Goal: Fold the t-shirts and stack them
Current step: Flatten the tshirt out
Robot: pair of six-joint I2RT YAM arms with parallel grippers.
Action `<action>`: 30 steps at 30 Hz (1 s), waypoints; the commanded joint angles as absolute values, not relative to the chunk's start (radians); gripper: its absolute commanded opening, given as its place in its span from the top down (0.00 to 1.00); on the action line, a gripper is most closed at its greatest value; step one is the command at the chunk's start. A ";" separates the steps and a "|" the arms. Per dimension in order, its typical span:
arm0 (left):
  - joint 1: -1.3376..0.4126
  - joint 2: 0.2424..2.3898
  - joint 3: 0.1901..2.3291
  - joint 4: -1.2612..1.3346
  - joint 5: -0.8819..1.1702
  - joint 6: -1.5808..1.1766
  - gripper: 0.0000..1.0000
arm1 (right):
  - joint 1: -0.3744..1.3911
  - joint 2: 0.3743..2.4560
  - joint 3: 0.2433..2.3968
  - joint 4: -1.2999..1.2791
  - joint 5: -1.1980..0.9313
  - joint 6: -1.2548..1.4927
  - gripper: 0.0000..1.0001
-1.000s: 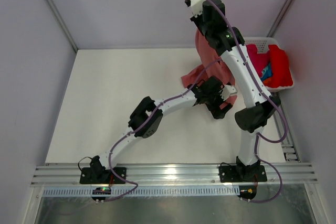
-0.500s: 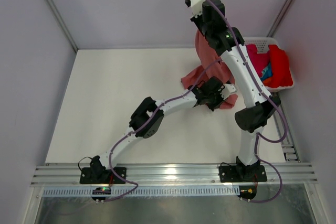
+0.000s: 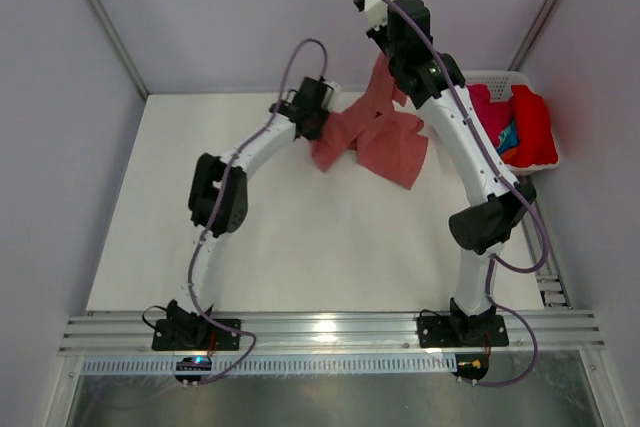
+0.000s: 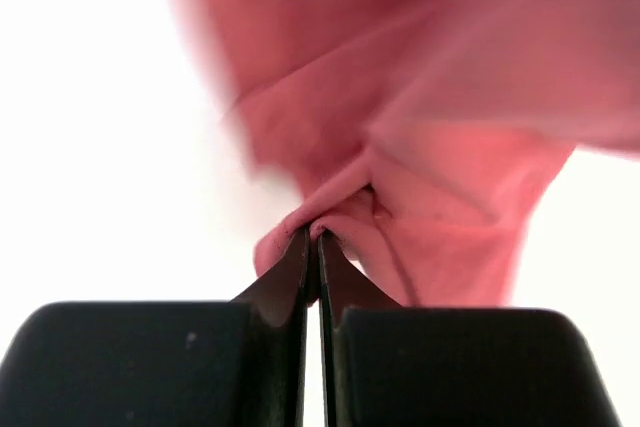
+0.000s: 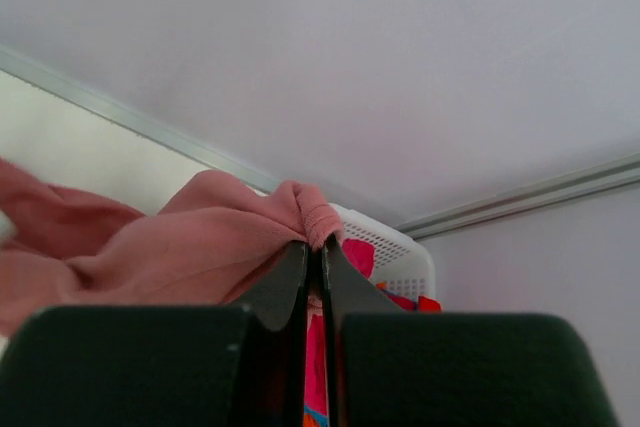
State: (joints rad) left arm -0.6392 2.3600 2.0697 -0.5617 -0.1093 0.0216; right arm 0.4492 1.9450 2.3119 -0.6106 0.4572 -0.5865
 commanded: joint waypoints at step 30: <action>-0.141 1.901 2.350 -0.377 -0.772 0.505 1.00 | 0.242 1.852 2.315 -0.210 0.558 -0.848 0.97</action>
